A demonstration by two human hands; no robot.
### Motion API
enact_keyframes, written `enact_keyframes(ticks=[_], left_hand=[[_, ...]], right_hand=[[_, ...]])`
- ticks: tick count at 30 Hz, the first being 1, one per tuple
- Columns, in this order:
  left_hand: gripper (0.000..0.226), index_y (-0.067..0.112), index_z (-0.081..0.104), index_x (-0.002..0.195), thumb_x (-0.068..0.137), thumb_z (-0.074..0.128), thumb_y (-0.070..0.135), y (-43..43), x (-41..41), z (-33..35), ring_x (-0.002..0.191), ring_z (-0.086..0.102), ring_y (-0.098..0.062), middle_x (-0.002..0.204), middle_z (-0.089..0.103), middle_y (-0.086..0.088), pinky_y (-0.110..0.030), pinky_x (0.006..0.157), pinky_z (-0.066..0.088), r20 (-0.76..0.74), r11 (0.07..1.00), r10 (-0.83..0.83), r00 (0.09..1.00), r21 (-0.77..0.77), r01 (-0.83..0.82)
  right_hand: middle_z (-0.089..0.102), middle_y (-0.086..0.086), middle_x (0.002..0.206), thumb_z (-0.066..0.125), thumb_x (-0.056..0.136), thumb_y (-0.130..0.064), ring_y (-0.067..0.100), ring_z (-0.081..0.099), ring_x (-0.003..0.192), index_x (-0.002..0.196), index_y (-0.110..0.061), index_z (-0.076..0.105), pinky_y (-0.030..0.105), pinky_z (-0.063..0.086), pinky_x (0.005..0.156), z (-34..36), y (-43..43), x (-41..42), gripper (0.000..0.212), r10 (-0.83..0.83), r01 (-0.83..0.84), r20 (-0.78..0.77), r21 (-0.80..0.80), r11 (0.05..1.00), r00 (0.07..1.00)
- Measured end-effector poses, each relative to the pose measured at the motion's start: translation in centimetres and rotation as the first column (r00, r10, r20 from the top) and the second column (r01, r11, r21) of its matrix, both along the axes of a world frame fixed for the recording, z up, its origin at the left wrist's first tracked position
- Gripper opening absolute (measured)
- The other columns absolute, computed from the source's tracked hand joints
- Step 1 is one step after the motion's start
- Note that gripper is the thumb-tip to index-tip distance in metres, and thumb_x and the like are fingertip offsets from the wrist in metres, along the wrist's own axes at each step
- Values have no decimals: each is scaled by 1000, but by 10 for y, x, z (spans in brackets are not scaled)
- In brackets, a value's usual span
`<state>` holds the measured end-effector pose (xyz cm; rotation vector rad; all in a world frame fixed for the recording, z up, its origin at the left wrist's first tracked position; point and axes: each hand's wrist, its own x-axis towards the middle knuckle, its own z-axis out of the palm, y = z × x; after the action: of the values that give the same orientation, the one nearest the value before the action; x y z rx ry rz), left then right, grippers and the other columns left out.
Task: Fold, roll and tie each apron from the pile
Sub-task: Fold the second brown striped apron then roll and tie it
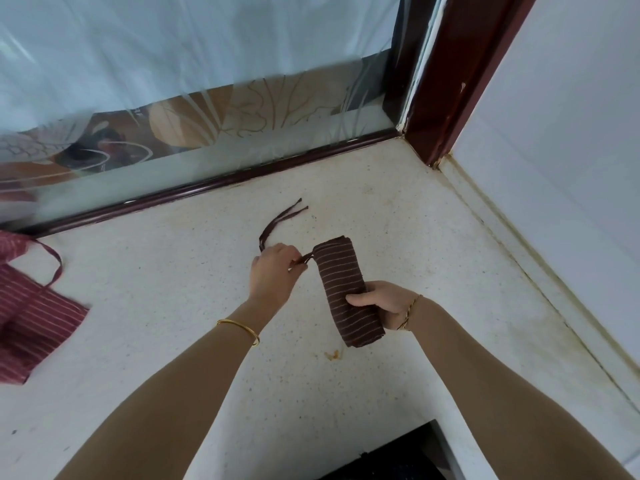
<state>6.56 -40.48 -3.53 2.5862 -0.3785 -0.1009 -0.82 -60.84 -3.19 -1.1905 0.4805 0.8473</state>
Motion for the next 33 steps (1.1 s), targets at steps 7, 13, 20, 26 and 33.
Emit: enact_keyframes(ticks=[7, 13, 20, 26, 33], left_hand=[[18, 12, 54, 114, 99, 45, 13, -13, -5, 25, 74, 60, -17, 88, 63, -2, -29, 65, 53, -93, 976, -24, 995, -217, 4], [28, 11, 62, 120, 96, 47, 8, -21, -10, 32, 83, 62, -22, 106, 60, -5, -29, 75, 52, -74, 978, 56, 996, -199, -70], [14, 9, 63, 100, 95, 50, 8, -19, -15, 42, 67, 62, -12, 85, 64, -1, -16, 54, 43, -201, 933, 119, 972, -312, -179], [34, 13, 63, 121, 97, 41, 5, -11, -12, 43, 89, 65, -19, 106, 68, -3, -28, 71, 55, -376, 908, -11, 926, -391, -148], [28, 17, 55, 120, 98, 45, 29, -16, -18, 59, 100, 61, -18, 109, 63, -4, -33, 85, 53, -631, 793, -93, 770, -515, -326]], right_hand=[[70, 11, 102, 53, 92, -8, 26, 67, 93, 113, -5, 61, 39, 56, 78, 12, 7, -3, 22, -172, 170, 9, 129, 977, 985], [66, 14, 111, 62, 82, -11, 30, 63, 102, 119, -4, 58, 44, 52, 87, 19, 23, 2, 38, -292, 276, 59, 195, 941, 955], [68, 16, 109, 58, 89, -6, 30, 66, 98, 119, -1, 58, 43, 55, 80, 21, 40, 6, 30, -396, 375, 67, 207, 903, 916], [65, 19, 116, 66, 80, -6, 34, 62, 108, 124, 1, 56, 50, 48, 96, 18, 51, 8, 46, -510, 483, 63, 240, 842, 858], [66, 17, 115, 65, 84, -4, 29, 62, 105, 122, -1, 57, 45, 50, 94, 23, 59, 13, 39, -567, 546, 89, 184, 818, 819]])
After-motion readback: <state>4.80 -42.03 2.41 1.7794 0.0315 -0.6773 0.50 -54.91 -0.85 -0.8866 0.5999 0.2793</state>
